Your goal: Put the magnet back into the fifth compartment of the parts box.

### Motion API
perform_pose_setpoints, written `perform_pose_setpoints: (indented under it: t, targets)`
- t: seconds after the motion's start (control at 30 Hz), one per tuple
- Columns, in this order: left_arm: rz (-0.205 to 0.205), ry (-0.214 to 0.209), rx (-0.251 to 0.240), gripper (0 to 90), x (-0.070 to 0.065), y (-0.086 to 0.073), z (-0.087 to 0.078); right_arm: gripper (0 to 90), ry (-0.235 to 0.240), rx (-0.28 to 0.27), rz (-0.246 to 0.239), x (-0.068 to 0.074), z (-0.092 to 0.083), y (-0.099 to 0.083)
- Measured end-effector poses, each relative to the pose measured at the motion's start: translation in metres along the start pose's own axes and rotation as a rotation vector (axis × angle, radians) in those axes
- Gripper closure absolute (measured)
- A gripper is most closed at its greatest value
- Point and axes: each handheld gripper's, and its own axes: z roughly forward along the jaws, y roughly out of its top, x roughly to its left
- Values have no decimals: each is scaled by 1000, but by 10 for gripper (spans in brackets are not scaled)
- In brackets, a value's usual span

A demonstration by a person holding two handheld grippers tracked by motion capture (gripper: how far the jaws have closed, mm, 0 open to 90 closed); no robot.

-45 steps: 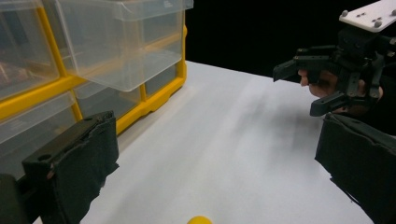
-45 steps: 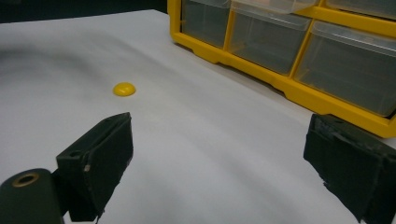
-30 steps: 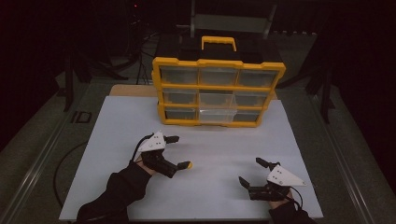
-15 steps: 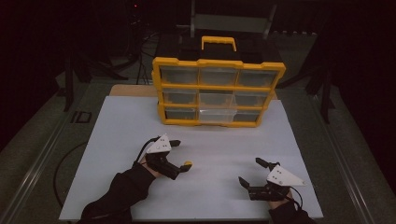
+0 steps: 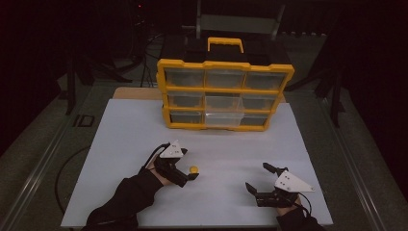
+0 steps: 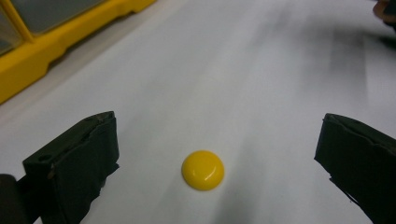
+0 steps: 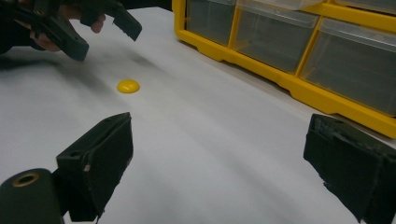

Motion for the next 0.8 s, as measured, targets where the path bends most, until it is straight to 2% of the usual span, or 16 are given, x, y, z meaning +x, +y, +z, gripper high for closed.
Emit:
perform_pose_setpoints:
  t: [0.2, 0.4, 0.47, 0.67, 0.73, 0.77, 0.8]
  targets:
    - [24, 11, 39, 16, -2, 0, 6, 84, 0, 0, -1, 0, 0, 0]
    - [27, 17, 75, 51, -2, -3, 11, 84, 1, 1, -2, 1, 0, 0]
    - [22, 15, 80, 91, -2, -4, 12, 84, 1, 1, -2, 1, 0, 0]
    - [53, 24, 141, 179, -4, -4, 18, 84, 2, 2, -11, 1, 1, 0]
    - [70, 11, 159, 256, -5, -4, 19, 84, 2, 2, -13, 1, 1, 0]
    - [69, 13, 161, 261, -5, -4, 19, 84, 2, 2, -12, 1, 1, 0]
    - [64, 15, 166, 312, -5, -3, 20, 84, 1, 3, -13, 1, 0, 0]
